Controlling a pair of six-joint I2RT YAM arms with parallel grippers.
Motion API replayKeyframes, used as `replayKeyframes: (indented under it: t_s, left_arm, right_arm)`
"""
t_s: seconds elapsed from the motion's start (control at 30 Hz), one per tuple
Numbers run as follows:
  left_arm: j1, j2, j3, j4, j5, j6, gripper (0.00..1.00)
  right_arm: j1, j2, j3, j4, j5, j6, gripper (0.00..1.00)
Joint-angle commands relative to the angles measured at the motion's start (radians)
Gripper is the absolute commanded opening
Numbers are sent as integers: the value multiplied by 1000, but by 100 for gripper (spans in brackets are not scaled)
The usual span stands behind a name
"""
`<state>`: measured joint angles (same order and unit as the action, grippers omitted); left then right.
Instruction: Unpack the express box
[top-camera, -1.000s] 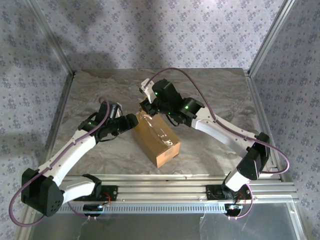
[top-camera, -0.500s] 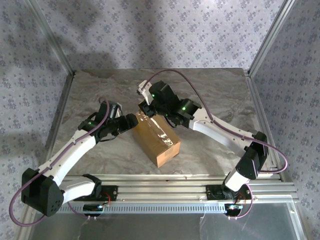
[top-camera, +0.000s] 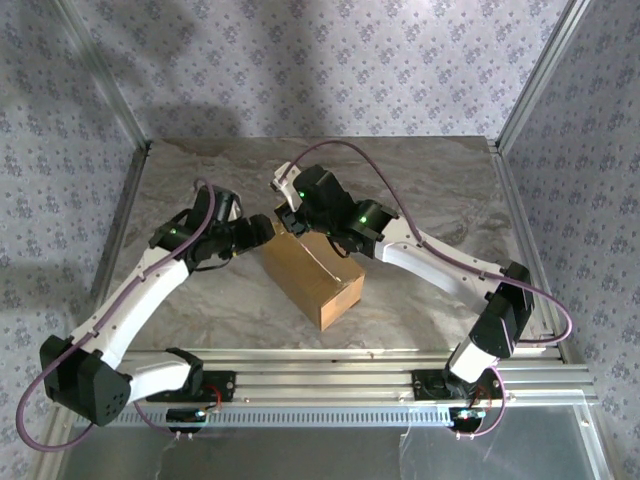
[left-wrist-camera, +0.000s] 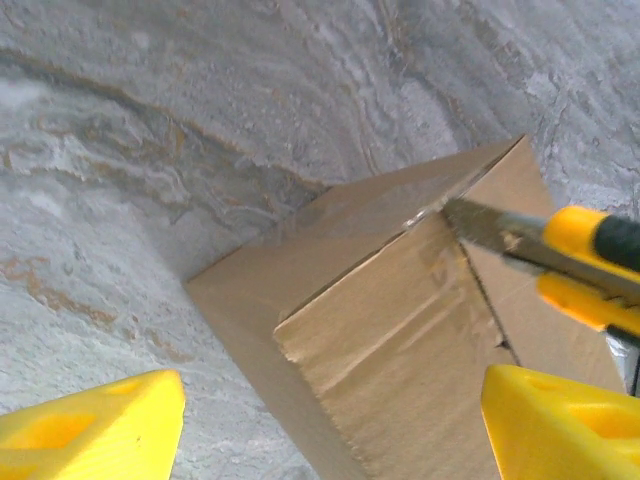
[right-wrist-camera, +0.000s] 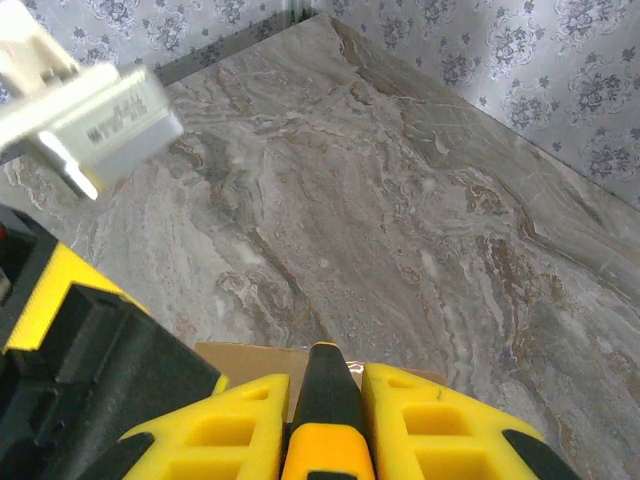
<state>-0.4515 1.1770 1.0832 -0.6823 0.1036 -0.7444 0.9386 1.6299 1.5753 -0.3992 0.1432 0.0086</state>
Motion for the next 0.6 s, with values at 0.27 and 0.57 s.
replayKeyframes:
  t_s: [0.27, 0.57]
  left_arm:
    - [45, 134, 66, -13, -44, 96, 77]
    - [47, 142, 58, 52, -36, 80, 76]
  right_arm:
    - [5, -22, -45, 1, -1, 11, 0]
    - [-4, -44, -72, 16, -12, 24, 0]
